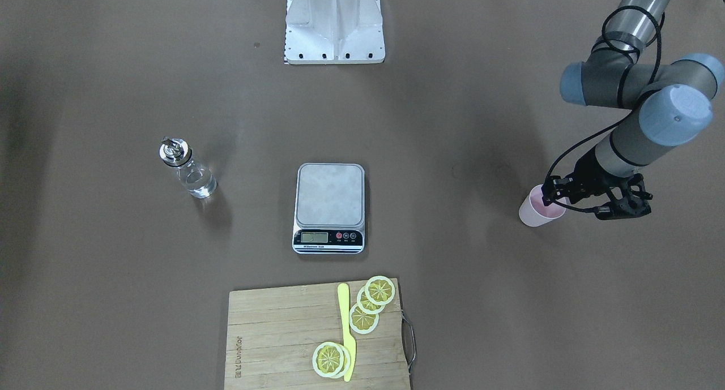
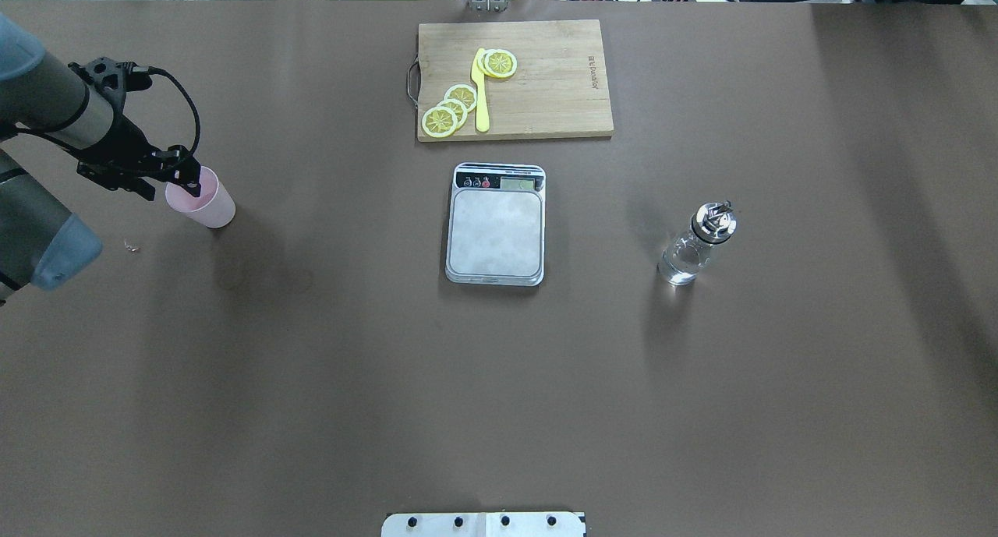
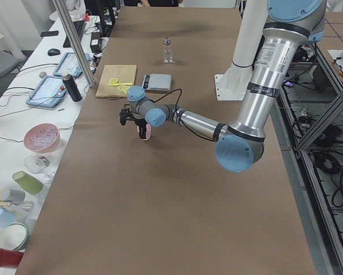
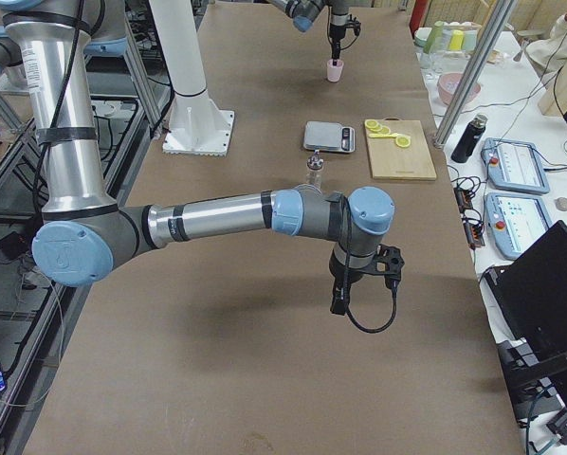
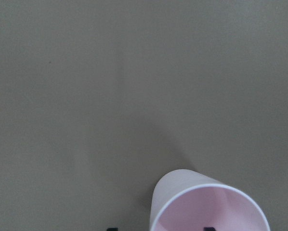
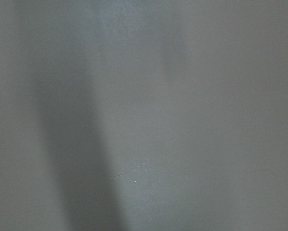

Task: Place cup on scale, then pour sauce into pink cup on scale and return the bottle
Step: 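Reach the left gripper down and grasp the pink cup, then lift the pink cup with the left gripper and lower it onto the scale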

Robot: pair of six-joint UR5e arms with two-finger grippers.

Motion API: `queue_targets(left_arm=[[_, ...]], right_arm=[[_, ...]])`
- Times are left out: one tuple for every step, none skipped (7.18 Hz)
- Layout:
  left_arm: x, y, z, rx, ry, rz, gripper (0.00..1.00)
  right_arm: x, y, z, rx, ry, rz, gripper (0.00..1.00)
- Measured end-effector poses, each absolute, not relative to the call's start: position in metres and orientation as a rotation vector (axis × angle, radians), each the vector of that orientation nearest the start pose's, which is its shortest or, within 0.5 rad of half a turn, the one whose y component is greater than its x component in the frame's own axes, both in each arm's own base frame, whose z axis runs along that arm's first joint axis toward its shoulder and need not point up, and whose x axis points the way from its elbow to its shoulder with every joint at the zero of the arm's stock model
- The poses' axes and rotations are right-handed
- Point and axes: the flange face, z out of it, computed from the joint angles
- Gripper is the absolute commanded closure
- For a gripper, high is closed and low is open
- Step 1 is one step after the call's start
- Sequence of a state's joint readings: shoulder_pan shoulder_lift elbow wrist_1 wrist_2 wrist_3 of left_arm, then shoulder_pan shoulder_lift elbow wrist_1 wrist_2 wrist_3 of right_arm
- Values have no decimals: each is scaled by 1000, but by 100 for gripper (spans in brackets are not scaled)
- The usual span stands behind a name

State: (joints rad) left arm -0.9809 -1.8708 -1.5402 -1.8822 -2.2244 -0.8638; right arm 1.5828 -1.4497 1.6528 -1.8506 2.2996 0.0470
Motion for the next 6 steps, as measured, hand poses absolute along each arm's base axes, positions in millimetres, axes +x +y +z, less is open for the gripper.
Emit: queue_targets(left_arm=[[290, -565, 476, -1, 841, -72, 100], [290, -565, 475, 2, 841, -74, 100], [289, -565, 470, 8, 848, -73, 100], [286, -565, 458, 19, 860, -77, 100], [283, -568, 437, 26, 876, -96, 100], [284, -573, 405, 17, 890, -130, 100]], right_arm=[[71, -530, 584, -83, -736, 80, 0], [69, -533, 580, -79, -756, 77, 0], [67, -537, 569, -61, -783, 70, 0], [64, -547, 548, -26, -806, 52, 0], [61, -560, 520, 12, -816, 32, 0], [60, -569, 493, 49, -818, 11, 0]])
